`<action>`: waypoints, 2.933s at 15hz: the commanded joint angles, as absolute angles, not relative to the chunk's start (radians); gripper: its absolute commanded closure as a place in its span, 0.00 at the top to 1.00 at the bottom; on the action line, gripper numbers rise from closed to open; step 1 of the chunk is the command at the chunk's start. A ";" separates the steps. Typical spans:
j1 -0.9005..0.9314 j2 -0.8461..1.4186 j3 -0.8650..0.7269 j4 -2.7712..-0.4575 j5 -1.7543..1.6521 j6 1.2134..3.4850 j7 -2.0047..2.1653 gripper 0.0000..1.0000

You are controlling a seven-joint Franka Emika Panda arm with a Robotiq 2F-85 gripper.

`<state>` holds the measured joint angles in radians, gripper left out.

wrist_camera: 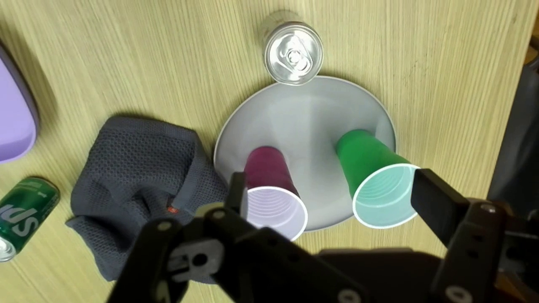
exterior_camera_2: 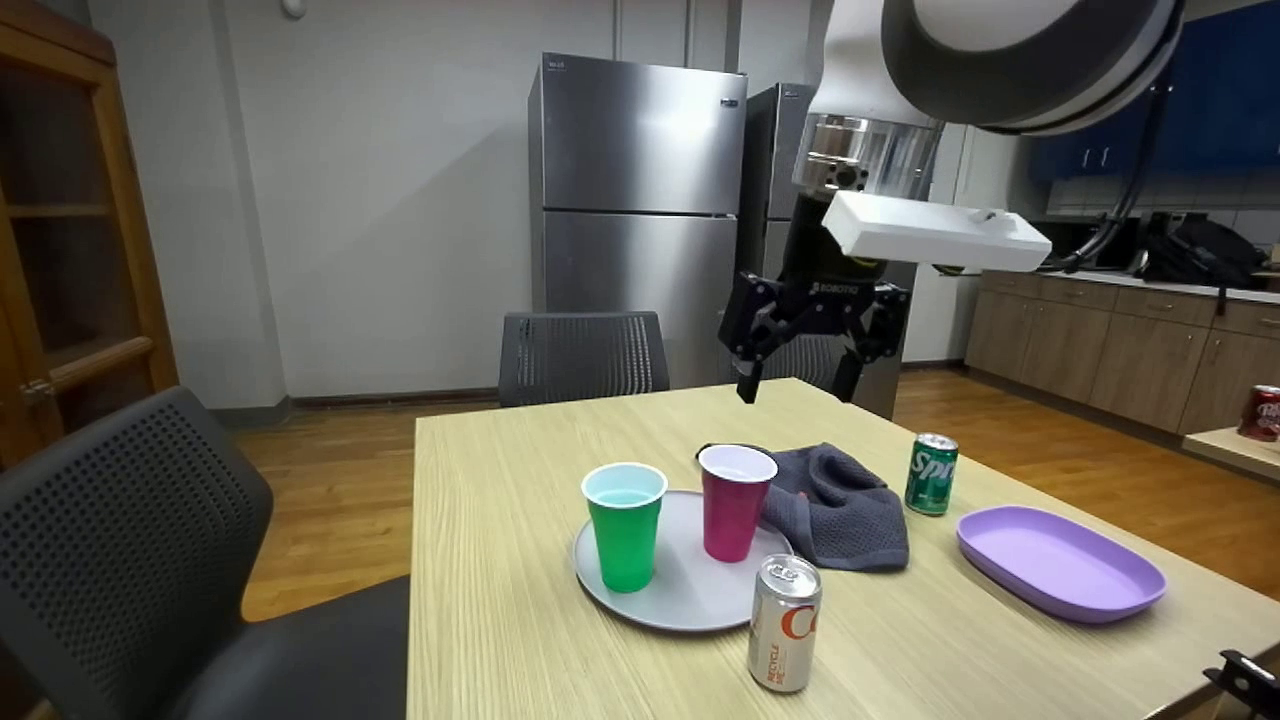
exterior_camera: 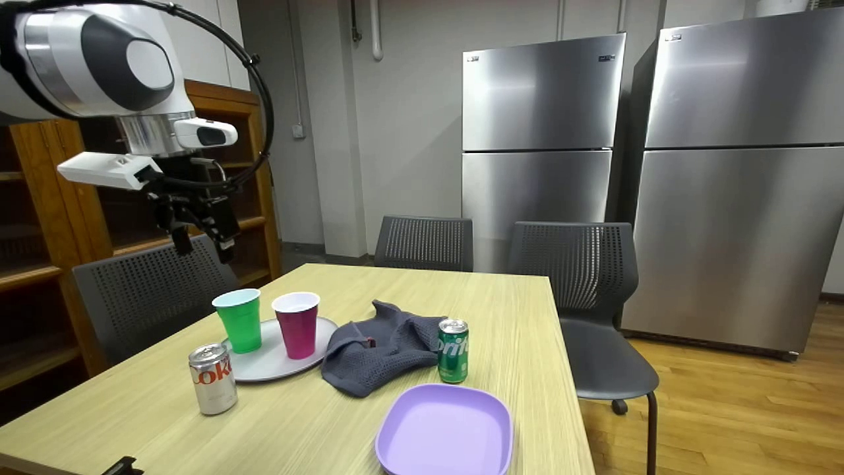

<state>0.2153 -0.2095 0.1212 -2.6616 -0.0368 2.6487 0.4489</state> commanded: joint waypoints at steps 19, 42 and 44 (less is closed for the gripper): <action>0.104 -0.044 0.200 -2.710 -0.518 2.743 0.878 1.00; 0.113 0.088 0.209 -2.712 -0.312 2.879 0.374 1.00; 0.114 0.095 0.208 -2.708 -0.310 2.884 0.363 1.00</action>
<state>0.1158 0.0843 0.2021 -2.7187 -0.3133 2.8719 0.4013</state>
